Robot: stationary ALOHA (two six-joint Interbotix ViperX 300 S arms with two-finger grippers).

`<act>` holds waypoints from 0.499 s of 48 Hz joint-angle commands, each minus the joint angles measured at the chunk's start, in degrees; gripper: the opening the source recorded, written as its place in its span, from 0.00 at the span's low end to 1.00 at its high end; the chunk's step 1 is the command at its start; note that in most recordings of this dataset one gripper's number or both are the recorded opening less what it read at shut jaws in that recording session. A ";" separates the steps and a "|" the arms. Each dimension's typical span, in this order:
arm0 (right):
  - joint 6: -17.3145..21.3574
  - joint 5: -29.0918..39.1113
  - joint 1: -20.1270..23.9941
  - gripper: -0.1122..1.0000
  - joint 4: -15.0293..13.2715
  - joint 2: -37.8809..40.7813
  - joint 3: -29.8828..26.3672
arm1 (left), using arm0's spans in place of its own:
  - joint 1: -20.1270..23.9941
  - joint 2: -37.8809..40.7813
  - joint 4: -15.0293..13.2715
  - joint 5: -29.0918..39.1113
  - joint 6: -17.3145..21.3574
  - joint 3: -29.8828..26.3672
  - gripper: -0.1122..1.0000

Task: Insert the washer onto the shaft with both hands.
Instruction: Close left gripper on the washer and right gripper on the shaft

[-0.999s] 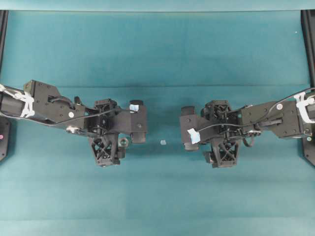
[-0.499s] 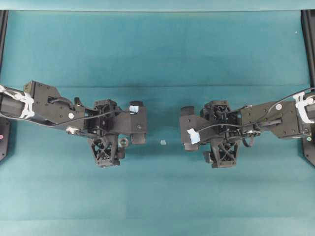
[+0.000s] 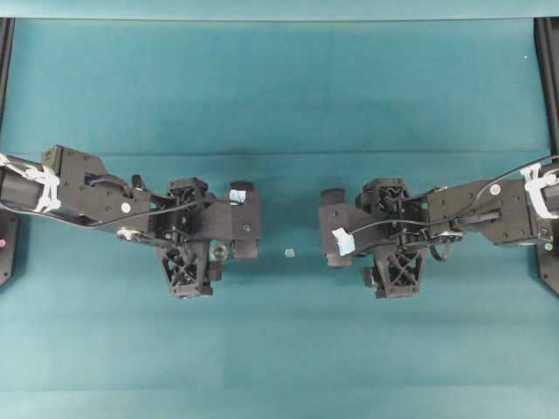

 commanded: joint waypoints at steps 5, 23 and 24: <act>0.09 -0.18 -0.44 0.42 0.09 0.18 -0.26 | -1.41 -0.44 0.00 -0.09 -0.62 -0.53 0.62; 0.09 0.00 -0.44 0.13 0.09 0.18 -0.44 | -1.41 -0.70 0.00 -0.35 -2.11 -0.62 0.41; 0.09 0.00 -0.53 0.12 0.18 0.18 -0.44 | -1.41 -0.70 0.00 -0.26 -2.11 -0.62 0.41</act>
